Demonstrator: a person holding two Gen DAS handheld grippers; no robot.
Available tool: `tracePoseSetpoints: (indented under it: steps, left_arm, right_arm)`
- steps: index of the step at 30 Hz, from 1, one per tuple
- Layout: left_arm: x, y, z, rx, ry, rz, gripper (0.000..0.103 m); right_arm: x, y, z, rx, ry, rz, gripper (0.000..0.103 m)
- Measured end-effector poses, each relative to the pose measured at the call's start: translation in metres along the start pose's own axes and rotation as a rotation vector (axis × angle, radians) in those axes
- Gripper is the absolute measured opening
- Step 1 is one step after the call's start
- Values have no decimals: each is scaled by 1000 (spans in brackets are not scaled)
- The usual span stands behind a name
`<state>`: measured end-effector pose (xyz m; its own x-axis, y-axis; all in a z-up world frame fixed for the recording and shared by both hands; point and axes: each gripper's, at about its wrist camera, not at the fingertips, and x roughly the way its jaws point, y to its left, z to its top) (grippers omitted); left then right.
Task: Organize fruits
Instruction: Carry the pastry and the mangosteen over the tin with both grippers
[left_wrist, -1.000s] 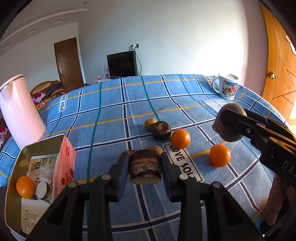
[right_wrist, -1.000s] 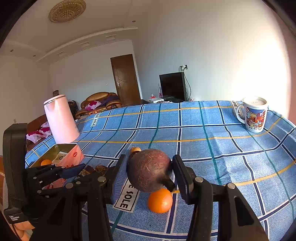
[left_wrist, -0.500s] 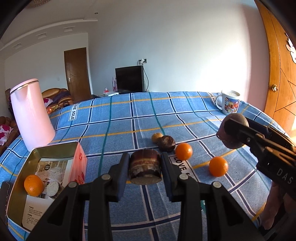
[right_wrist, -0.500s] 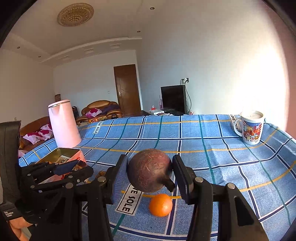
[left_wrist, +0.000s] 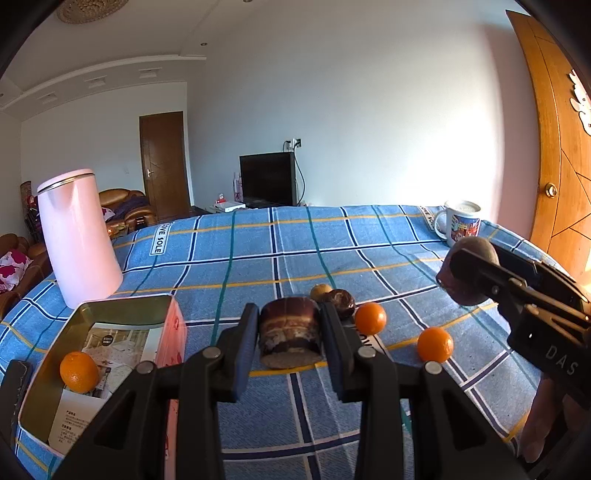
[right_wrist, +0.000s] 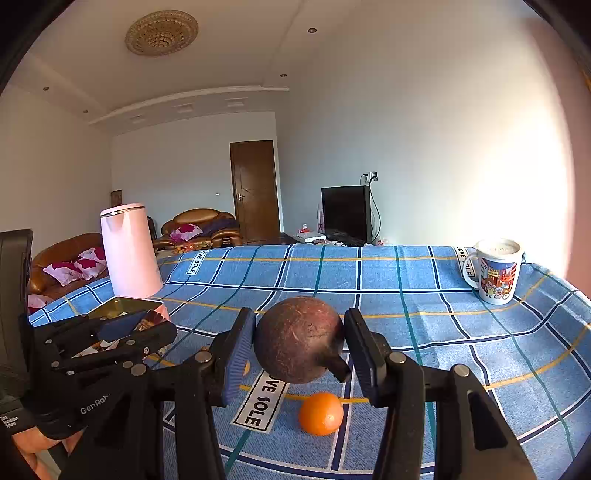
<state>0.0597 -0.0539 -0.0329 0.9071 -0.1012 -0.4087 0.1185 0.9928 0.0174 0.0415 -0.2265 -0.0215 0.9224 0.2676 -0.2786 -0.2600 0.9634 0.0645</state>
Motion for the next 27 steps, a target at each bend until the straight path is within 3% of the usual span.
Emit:
tracePoseSetpoints:
  steps: [7,16,20,27]
  left_arm:
    - [-6,0,0,0,-33,8,36]
    - [-13,18,-1,-41,-30,15,36]
    - [-23,47,-1,-83,-33,57,36]
    - [-36,126,-15,-185,4,208,36]
  right_arm:
    - [-9,4,0,-17,-48,-4,52]
    - [-6,11,2,-32,-34,1,52]
    - [7,29,7,-36,7,65,52]
    - [36,102,15,-90,103,279,52]
